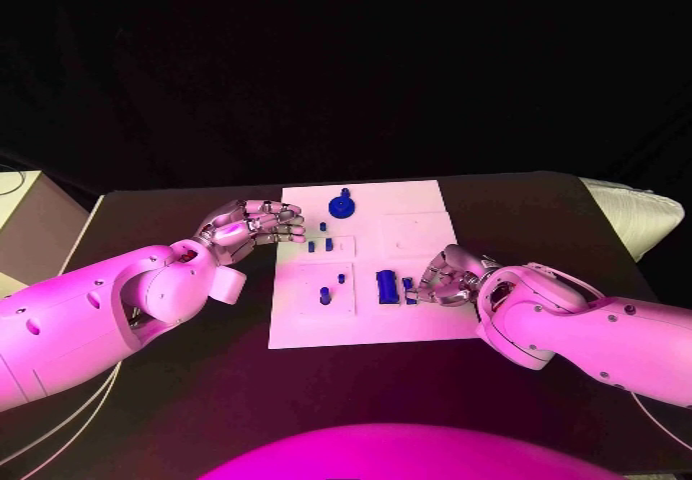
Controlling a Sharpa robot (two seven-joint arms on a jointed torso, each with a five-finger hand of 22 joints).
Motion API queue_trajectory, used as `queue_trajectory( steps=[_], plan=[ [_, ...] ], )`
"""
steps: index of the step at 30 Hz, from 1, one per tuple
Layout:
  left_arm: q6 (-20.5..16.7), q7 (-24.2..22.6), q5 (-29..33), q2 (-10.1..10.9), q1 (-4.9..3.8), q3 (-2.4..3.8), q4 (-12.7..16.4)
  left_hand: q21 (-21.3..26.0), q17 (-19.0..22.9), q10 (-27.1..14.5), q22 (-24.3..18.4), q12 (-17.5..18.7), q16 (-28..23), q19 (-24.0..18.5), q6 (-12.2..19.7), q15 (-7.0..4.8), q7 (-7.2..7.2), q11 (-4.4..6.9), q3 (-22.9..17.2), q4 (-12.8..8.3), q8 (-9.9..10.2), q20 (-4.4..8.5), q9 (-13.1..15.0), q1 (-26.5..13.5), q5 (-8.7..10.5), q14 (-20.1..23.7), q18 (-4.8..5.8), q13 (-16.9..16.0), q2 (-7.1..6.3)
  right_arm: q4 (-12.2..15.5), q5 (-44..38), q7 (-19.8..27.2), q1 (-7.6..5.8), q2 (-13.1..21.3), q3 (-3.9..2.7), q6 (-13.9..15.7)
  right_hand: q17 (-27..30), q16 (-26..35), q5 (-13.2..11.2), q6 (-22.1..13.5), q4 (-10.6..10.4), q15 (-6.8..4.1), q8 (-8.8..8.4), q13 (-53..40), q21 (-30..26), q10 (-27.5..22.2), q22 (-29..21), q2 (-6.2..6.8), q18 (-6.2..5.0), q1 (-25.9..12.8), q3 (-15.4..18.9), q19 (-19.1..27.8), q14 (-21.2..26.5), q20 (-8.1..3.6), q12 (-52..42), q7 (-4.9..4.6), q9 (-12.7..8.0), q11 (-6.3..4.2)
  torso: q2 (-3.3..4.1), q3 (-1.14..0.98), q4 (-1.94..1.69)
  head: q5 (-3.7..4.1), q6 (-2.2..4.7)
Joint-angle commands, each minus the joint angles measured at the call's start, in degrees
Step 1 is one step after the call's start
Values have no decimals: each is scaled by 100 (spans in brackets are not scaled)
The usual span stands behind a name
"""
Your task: Assemble the parts on the task board
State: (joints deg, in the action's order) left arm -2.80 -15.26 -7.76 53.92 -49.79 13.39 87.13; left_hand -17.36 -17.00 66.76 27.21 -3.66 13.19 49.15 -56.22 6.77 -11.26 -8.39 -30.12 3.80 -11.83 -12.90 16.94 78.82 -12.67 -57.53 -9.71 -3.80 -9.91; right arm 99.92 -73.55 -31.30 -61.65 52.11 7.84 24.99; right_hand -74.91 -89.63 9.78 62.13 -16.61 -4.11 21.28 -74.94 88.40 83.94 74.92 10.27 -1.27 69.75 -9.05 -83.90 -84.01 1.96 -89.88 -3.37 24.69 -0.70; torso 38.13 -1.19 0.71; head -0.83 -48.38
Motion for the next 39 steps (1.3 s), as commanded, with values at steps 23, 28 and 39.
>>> queue_trajectory(
  steps=[23, 28, 39],
  plan=[
    [108, -22, 29, -2, 36, 4, 14, 43, -13, -47, -22, -2, -40, 53, 10, -7, -3, 0, -1, 46, 36, -11, -6, -19, -35, -47, -61, -4, 52, 102, -55, 379, 87, 177, 0, -139, -1509, -37, -273, 34, -20, -23, 50, -1506, 31, 606, 1474, -117, 102, 255, 223, -580, -599, -17, -12, 4, -14, -13, 1, 7, 0, 1, 0],
    [105, -19, 29, 5, 37, 4, 15, 47, -15, -47, -25, -2, -43, 56, 10, -6, -3, -1, -1, 54, 36, -12, -6, -24, -35, -49, -61, -4, 57, 82, -72, 354, 87, 158, -1, -70, -1509, -37, -157, 30, -18, -30, 53, -1506, 45, 606, 1478, -231, 104, 179, 196, -583, -599, -23, -12, 12, -21, -20, 3, 7, -2, 3, -2],
    [104, -15, 29, 8, 37, 4, 15, 57, -21, -47, -34, -3, -50, 62, 10, -6, -4, -2, 0, 72, 37, -13, -6, -38, -35, -52, -61, -4, 69, 63, -42, 411, 87, 122, -2, 25, -1509, -37, 328, 3, 6, -55, 69, -1506, 76, 606, 1486, -452, 111, 283, -111, -591, -599, -47, -12, 43, -30, -48, -8, 6, 6, 6, 4]
  ],
)
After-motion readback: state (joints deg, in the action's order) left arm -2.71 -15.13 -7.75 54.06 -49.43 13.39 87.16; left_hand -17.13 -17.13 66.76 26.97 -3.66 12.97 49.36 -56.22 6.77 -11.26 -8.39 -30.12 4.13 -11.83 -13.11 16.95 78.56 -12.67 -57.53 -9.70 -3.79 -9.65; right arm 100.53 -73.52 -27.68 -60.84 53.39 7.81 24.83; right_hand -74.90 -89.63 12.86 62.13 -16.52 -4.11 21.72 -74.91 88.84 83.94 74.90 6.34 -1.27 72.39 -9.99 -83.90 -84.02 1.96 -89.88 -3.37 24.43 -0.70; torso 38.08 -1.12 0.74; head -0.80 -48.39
